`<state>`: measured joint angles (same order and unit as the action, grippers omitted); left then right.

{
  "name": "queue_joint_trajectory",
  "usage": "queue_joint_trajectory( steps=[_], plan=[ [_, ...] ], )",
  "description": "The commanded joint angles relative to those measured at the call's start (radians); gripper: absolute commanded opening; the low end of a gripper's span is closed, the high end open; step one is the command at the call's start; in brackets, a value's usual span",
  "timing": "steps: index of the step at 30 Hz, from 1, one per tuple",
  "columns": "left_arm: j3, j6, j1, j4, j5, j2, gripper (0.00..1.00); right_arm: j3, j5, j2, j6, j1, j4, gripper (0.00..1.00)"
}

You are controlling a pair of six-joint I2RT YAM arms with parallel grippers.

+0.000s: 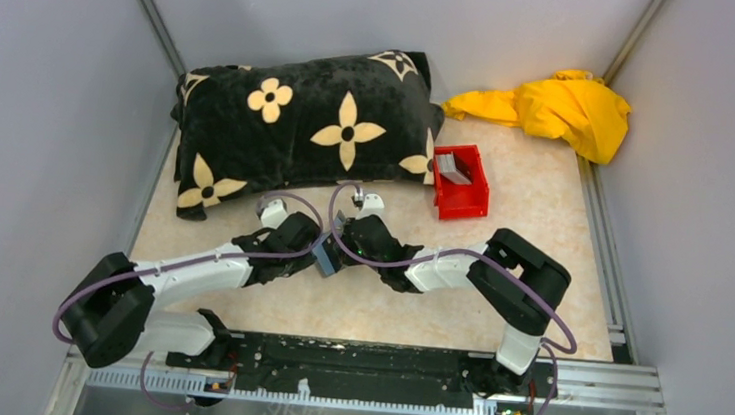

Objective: Put the credit cards into the card holder
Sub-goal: Open the card holder at the center of the board.

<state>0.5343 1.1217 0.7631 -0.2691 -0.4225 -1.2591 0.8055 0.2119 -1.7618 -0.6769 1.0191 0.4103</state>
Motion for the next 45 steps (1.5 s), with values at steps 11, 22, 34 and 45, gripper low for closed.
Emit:
queue_joint_trajectory(
  steps=[11, 22, 34, 45],
  plan=[
    [0.018, 0.025, -0.004, 0.057, 0.015, 0.030, 0.12, -0.023, -0.034, -0.029, 0.007, 0.015, -0.059, 0.00],
    [0.038, 0.032, -0.005, 0.124, 0.030, -0.063, 0.12, -0.025, -0.042, -0.031, 0.007, 0.014, -0.057, 0.00],
    [0.043, 0.032, -0.007, 0.116, 0.037, -0.090, 0.13, -0.025, -0.055, -0.034, 0.007, 0.014, -0.049, 0.00],
    [0.058, 0.037, -0.010, 0.086, 0.080, -0.262, 0.10, -0.026, -0.042, 0.013, 0.026, 0.013, -0.070, 0.00]
  ],
)
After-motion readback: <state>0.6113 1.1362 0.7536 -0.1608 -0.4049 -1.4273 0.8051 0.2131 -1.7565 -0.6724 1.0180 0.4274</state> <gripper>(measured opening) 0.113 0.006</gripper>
